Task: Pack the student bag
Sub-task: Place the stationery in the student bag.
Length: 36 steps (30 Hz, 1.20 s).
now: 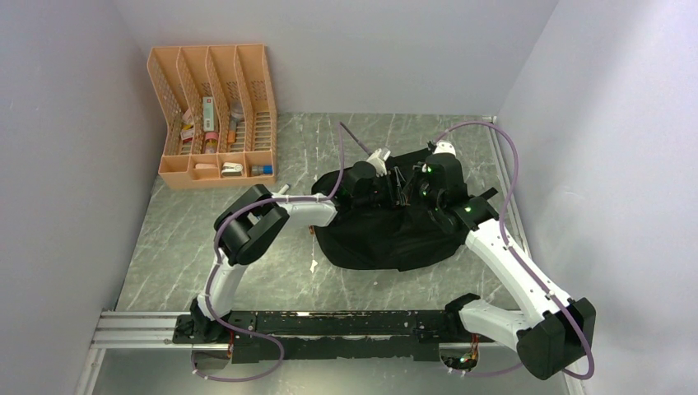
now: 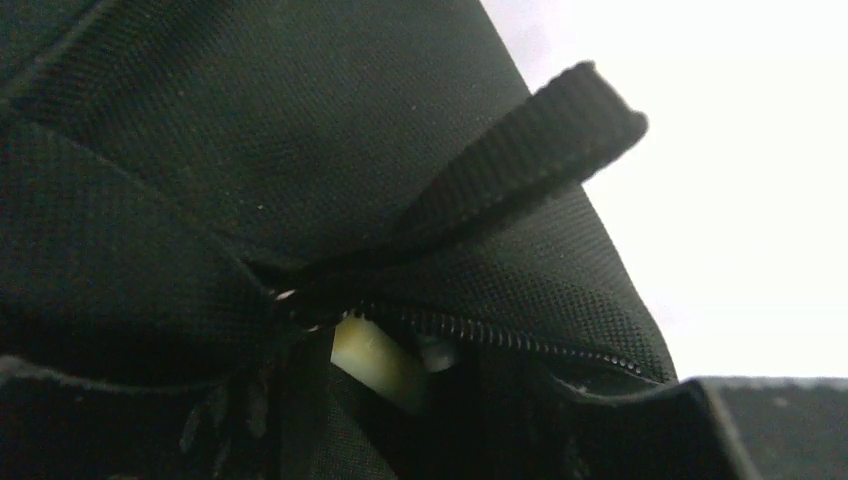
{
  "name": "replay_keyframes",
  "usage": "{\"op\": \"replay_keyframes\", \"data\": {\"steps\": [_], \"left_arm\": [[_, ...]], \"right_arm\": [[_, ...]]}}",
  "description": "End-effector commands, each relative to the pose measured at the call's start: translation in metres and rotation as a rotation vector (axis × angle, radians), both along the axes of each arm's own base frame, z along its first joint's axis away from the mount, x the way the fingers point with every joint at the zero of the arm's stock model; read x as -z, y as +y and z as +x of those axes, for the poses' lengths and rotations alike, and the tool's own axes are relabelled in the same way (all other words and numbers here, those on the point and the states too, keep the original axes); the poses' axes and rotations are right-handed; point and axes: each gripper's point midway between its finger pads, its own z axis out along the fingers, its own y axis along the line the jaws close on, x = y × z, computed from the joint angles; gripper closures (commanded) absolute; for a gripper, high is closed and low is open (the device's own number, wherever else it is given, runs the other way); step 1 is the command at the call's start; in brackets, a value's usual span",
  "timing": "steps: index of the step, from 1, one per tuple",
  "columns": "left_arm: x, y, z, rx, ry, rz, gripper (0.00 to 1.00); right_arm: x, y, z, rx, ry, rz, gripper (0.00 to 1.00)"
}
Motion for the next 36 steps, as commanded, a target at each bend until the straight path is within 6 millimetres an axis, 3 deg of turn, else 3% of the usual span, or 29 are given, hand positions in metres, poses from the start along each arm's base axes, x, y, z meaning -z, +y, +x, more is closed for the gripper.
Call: {"op": "replay_keyframes", "data": {"steps": [1, 11, 16, 22, 27, 30, 36], "left_arm": [[-0.042, -0.002, -0.008, 0.007, -0.101, -0.028, 0.41], [-0.064, 0.027, -0.020, 0.006, -0.184, 0.053, 0.43], [-0.058, 0.050, -0.031, 0.008, -0.208, 0.133, 0.45], [-0.034, 0.089, -0.043, -0.018, -0.201, 0.249, 0.46], [-0.021, 0.132, -0.039, -0.091, -0.186, 0.350, 0.46], [-0.023, 0.165, -0.032, -0.167, -0.202, 0.424, 0.47], [-0.029, 0.254, -0.007, -0.403, -0.189, 0.521, 0.47]], "right_arm": [[-0.006, 0.013, -0.005, -0.050, -0.008, 0.056, 1.00], [-0.006, 0.012, -0.004, -0.044, -0.010, 0.047, 1.00], [-0.004, 0.007, -0.002, -0.022, -0.014, 0.026, 1.00], [-0.003, 0.000, 0.001, 0.000, -0.019, -0.013, 1.00], [-0.002, -0.004, 0.002, 0.007, -0.017, -0.044, 1.00], [0.000, -0.005, 0.002, 0.009, -0.015, -0.048, 1.00], [0.005, -0.005, 0.001, 0.008, -0.007, -0.050, 1.00]]}}
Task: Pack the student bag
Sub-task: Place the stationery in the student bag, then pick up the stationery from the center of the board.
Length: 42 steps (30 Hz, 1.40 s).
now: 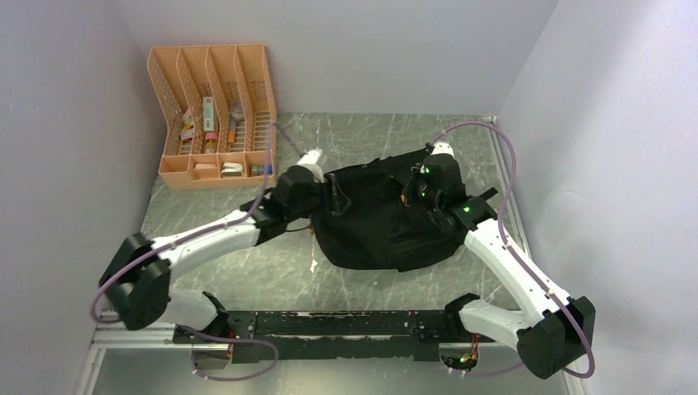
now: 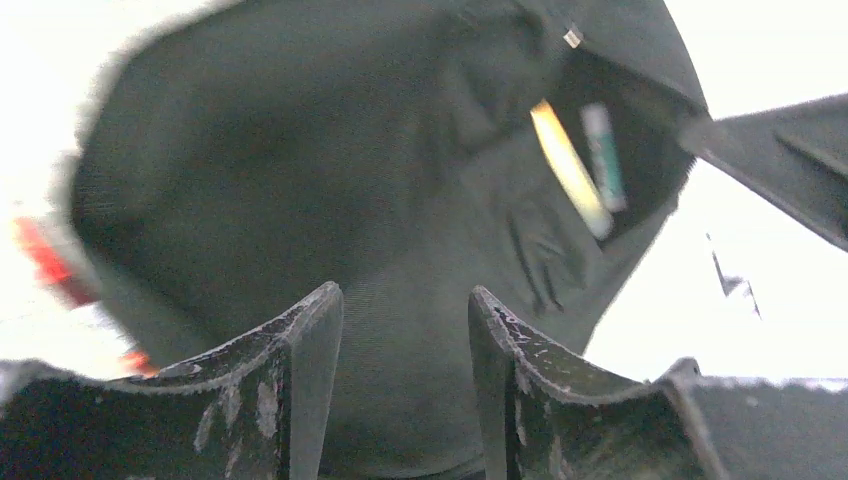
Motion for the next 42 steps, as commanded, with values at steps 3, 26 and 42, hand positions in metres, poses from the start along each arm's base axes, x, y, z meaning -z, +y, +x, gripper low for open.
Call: {"op": "replay_keyframes", "data": {"steps": [3, 26, 42], "left_arm": [[0.004, 0.108, 0.030, -0.297, -0.014, 0.107, 0.47], [0.105, 0.140, 0.060, -0.425, 0.228, 0.343, 0.53], [0.132, 0.132, 0.080, -0.404, 0.260, 0.432, 0.56]], "right_arm": [[0.003, -0.002, 0.001, 0.006, -0.005, -0.018, 1.00], [0.014, -0.003, -0.003, 0.000, 0.016, -0.028, 1.00], [0.017, -0.004, -0.005, 0.002, 0.022, -0.029, 1.00]]}}
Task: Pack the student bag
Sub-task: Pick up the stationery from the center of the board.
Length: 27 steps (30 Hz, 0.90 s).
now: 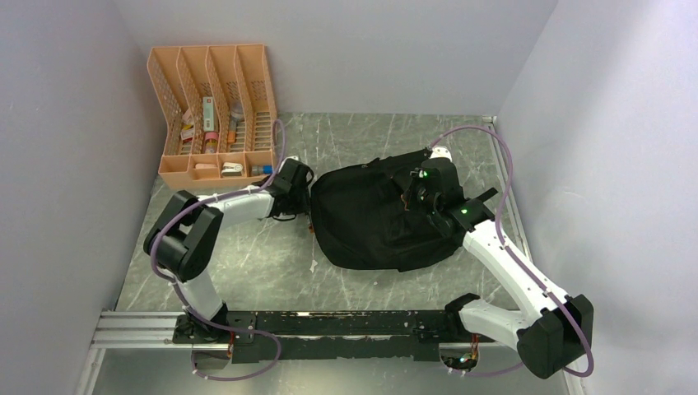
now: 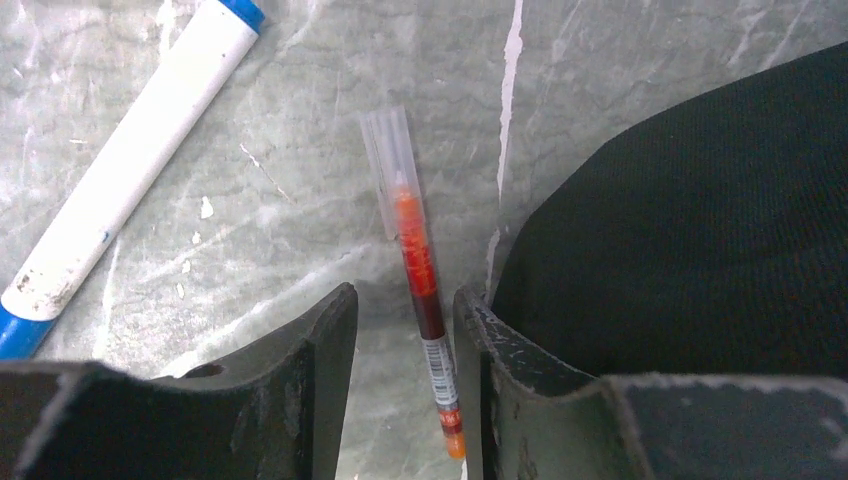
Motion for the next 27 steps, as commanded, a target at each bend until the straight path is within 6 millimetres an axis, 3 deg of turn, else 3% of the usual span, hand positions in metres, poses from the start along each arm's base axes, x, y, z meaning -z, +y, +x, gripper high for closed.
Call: {"op": "replay_keyframes", "data": {"steps": [1, 8, 27], "left_arm": [[-0.003, 0.003, 0.013, 0.003, -0.010, 0.058, 0.56], [0.002, 0.008, 0.015, 0.006, 0.009, 0.107, 0.57], [0.017, -0.004, 0.005, 0.049, 0.048, 0.138, 0.61]], "right_arm": [[0.002, -0.002, 0.000, 0.004, -0.007, -0.009, 1.00], [0.000, -0.001, 0.002, -0.003, -0.008, -0.013, 1.00], [-0.003, -0.003, 0.000, 0.004, -0.014, -0.014, 1.00]]}}
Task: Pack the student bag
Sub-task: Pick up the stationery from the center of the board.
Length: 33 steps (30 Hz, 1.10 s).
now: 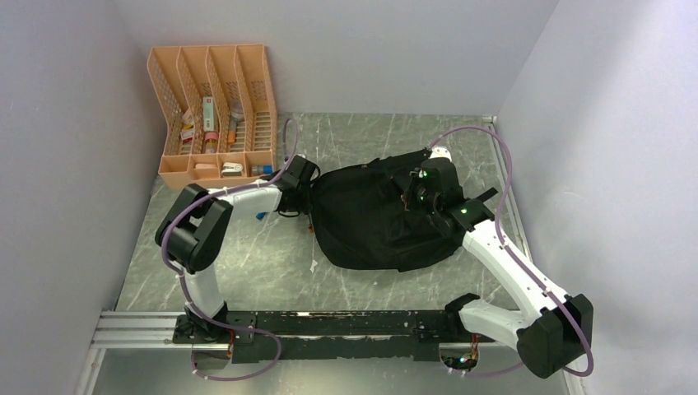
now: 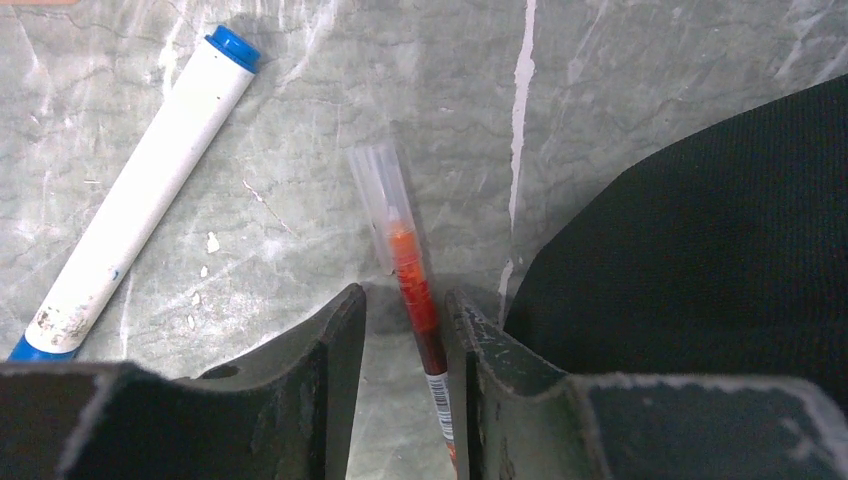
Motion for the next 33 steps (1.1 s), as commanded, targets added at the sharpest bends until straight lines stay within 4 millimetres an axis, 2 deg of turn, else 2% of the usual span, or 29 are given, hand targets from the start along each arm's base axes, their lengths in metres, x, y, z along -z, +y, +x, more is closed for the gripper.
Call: {"op": "replay_keyframes", "data": {"steps": [1, 10, 15, 20, 25, 30, 33], "left_arm": [[0.008, 0.001, -0.005, 0.011, 0.025, 0.040, 0.62], [0.017, 0.029, -0.019, -0.025, 0.058, 0.153, 0.71], [0.023, 0.034, -0.028, -0.027, 0.079, 0.159, 0.83], [0.015, 0.036, -0.026, -0.037, 0.073, 0.138, 0.91], [-0.019, 0.039, -0.018, -0.049, 0.002, 0.125, 0.95], [-0.076, 0.033, -0.012, 0.001, -0.166, 0.026, 0.95], [-0.115, 0.030, -0.013, 0.025, -0.283, -0.046, 0.95]], "right_arm": [[-0.005, -0.003, 0.000, 0.007, -0.018, -0.009, 1.00], [-0.003, -0.002, 0.000, 0.005, -0.015, -0.009, 1.00], [-0.003, -0.001, 0.001, 0.002, -0.015, -0.006, 1.00], [-0.003, -0.004, 0.000, 0.008, -0.017, -0.012, 1.00], [-0.005, -0.004, -0.001, 0.007, -0.023, -0.011, 1.00], [-0.015, 0.002, 0.002, -0.014, -0.062, 0.018, 1.00], [-0.013, 0.001, 0.002, -0.016, -0.050, 0.005, 1.00]]}}
